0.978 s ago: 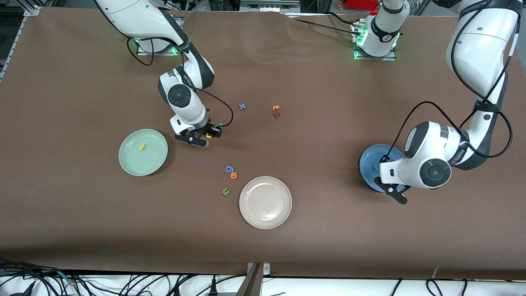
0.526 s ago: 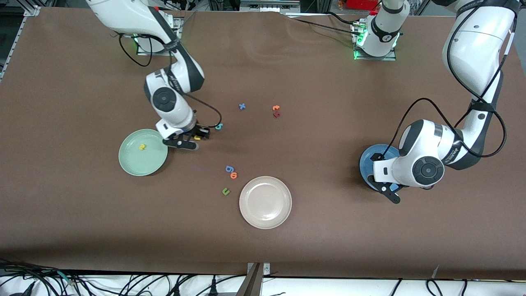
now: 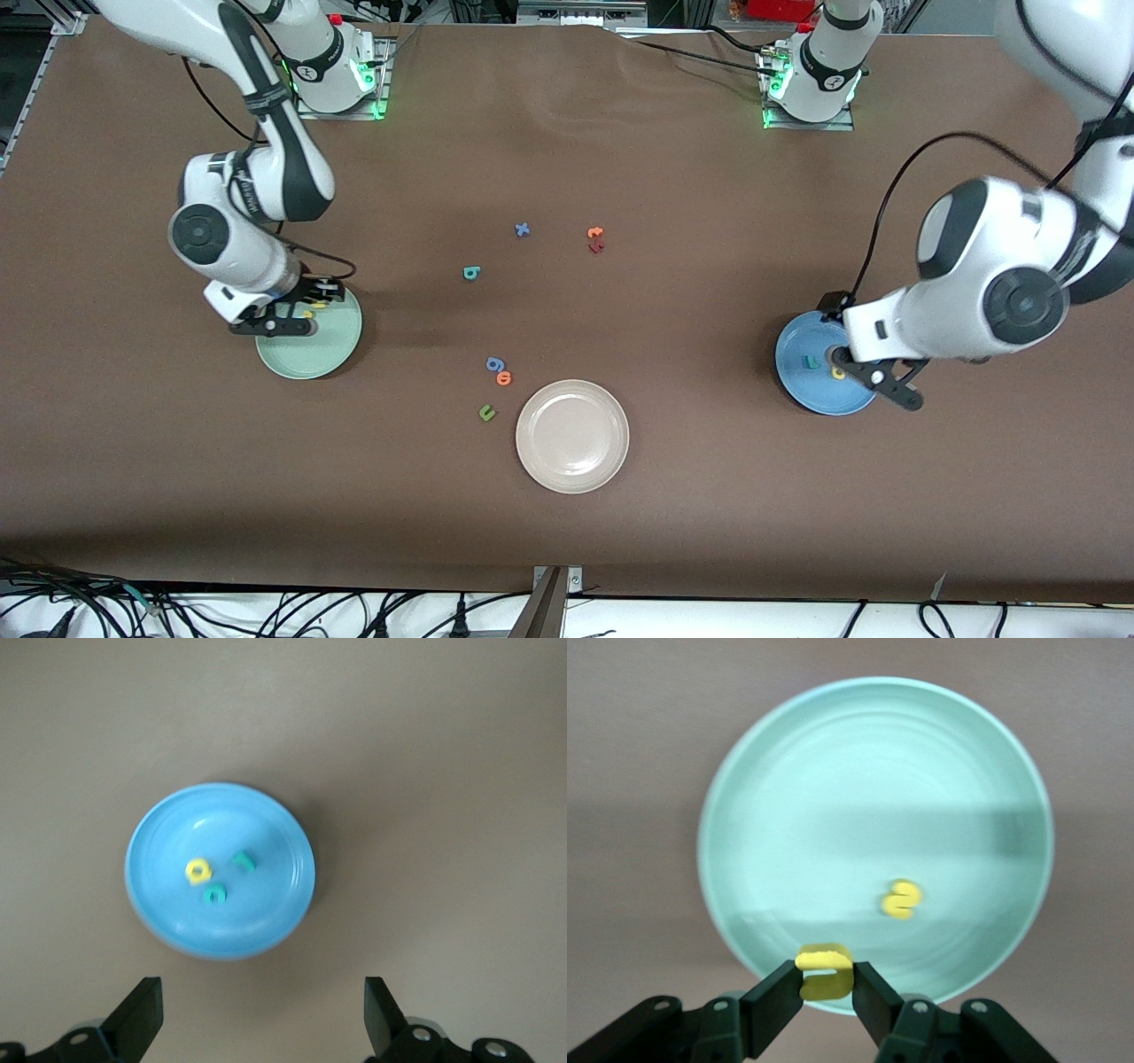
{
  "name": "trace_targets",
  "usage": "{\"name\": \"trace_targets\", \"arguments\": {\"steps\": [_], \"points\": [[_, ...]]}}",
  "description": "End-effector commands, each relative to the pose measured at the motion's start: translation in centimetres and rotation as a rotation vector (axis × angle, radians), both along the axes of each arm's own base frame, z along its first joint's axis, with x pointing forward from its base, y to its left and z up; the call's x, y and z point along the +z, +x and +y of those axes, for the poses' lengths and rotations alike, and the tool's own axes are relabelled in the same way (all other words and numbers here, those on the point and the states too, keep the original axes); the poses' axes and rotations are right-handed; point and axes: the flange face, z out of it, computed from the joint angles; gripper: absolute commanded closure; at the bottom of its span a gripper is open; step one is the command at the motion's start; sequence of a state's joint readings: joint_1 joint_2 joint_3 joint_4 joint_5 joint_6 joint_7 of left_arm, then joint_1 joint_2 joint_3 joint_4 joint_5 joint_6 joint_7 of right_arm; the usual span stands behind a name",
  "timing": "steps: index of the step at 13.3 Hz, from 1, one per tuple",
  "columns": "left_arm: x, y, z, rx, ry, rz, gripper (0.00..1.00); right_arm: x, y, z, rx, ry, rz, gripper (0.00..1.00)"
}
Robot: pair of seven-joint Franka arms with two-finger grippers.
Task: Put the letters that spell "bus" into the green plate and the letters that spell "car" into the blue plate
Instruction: 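Place the yellow u in the green plate while the left gripper withdraws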
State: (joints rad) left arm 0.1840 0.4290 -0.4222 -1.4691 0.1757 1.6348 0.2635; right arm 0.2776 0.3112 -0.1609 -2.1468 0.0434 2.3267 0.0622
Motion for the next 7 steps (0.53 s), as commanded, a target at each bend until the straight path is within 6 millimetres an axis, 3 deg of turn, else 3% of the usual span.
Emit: {"name": "trace_targets", "arguments": {"steps": [1,2,3,4,5,6,7], "points": [[7.4,-2.7,-0.2,0.053,0.030,-0.032,0.00,-2.2,0.8,-2.0,0.007,0.041,0.006,0.94],[9.8,-2.7,1.9,0.089,0.046,-0.079,0.00,-3.3,1.2,-2.5,0.006,0.036,-0.001,0.93],[12.6,-3.7,1.7,0.095,0.076,-0.129,0.00,-3.9,1.3,-2.4,0.006,0.034,-0.006,0.87],[14.3,-4.3,2.7,0.119,0.096,-0.159,0.00,-3.9,1.3,-2.3,0.005,0.036,-0.007,0.73],[15.8,-4.8,3.8,0.144,0.096,-0.183,0.00,-3.8,1.3,-2.3,0.005,0.036,-0.008,0.36],[16.7,-5.2,3.8,0.163,0.058,-0.191,0.00,-3.7,1.3,-2.3,0.003,0.036,-0.010,0.18],[17.1,-5.7,3.7,0.184,0.035,-0.192,0.00,-3.4,1.3,-2.1,0.004,0.039,-0.010,0.14]]}}
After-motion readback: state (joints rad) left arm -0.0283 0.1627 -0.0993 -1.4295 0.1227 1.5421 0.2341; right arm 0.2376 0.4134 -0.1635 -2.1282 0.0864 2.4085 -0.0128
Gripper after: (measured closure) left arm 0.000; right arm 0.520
